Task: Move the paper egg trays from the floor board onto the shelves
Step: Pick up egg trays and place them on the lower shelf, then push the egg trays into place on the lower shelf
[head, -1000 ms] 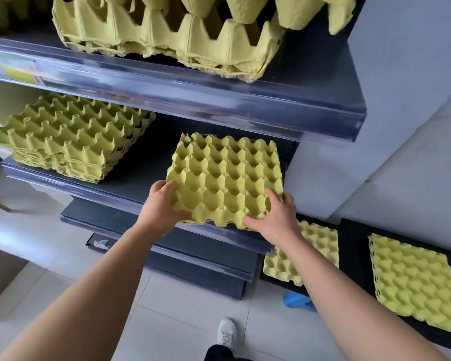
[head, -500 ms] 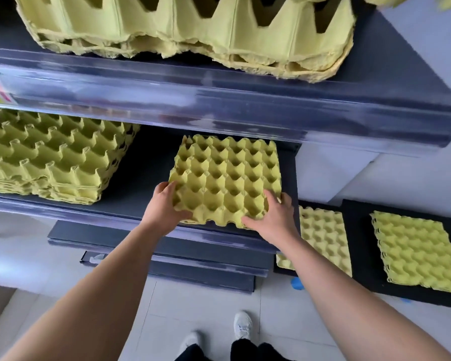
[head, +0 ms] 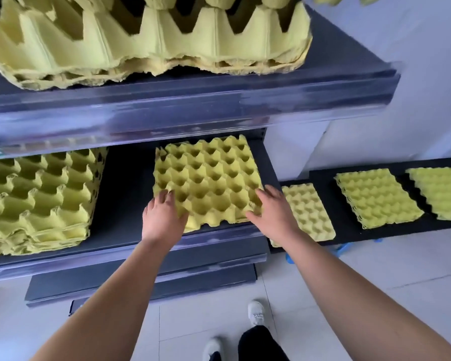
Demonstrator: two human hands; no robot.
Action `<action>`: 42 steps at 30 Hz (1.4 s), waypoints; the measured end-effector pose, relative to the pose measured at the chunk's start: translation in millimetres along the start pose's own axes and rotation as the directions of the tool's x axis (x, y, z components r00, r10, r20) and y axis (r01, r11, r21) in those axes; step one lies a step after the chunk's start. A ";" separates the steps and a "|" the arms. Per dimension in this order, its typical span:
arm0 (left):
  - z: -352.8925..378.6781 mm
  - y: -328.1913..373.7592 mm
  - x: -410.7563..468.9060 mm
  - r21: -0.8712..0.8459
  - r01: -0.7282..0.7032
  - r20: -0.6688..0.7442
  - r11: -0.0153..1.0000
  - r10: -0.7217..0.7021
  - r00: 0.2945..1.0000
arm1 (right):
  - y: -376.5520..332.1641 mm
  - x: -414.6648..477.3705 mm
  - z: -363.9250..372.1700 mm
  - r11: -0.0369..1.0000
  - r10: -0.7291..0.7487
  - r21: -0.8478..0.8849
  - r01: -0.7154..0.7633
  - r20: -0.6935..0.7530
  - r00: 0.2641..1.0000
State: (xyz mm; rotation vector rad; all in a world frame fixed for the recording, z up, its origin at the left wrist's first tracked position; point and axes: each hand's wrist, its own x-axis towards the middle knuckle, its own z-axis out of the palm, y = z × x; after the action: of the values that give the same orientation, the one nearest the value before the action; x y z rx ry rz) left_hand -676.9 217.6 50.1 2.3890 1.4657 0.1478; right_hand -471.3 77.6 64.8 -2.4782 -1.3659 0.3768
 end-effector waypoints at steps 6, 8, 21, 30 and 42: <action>-9.2 75.4 -13.3 0.053 -0.307 0.029 0.950 0.306 0.952 | 39.8 -43.7 -32.1 1.000 0.028 0.007 -0.027 -0.183 0.983; -5.3 106.4 -18.9 0.047 -0.400 0.033 0.915 0.399 0.917 | 61.4 -58.9 -46.3 0.999 0.054 0.024 -0.049 -0.252 0.966; 85.4 357.2 -51.1 -0.050 -0.740 0.110 0.671 0.740 0.664 | 264.8 -130.5 -125.3 0.925 0.373 0.078 -0.372 -0.371 0.851; 173.9 529.0 -65.1 -0.090 -0.709 0.172 0.699 0.712 0.680 | 432.4 -138.8 -182.2 0.906 0.413 0.037 -0.422 -0.304 0.858; 264.1 715.1 -6.4 -0.051 -0.745 0.300 0.665 0.721 0.624 | 632.2 -89.5 -228.3 0.822 0.564 0.062 -0.566 -0.224 0.795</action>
State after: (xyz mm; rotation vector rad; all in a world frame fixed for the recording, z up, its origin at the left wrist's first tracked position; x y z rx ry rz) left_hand -5.8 -144.0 40.9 2.7790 0.2809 -0.0869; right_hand 55.4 -349.2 50.5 -2.7921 -0.5072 0.1832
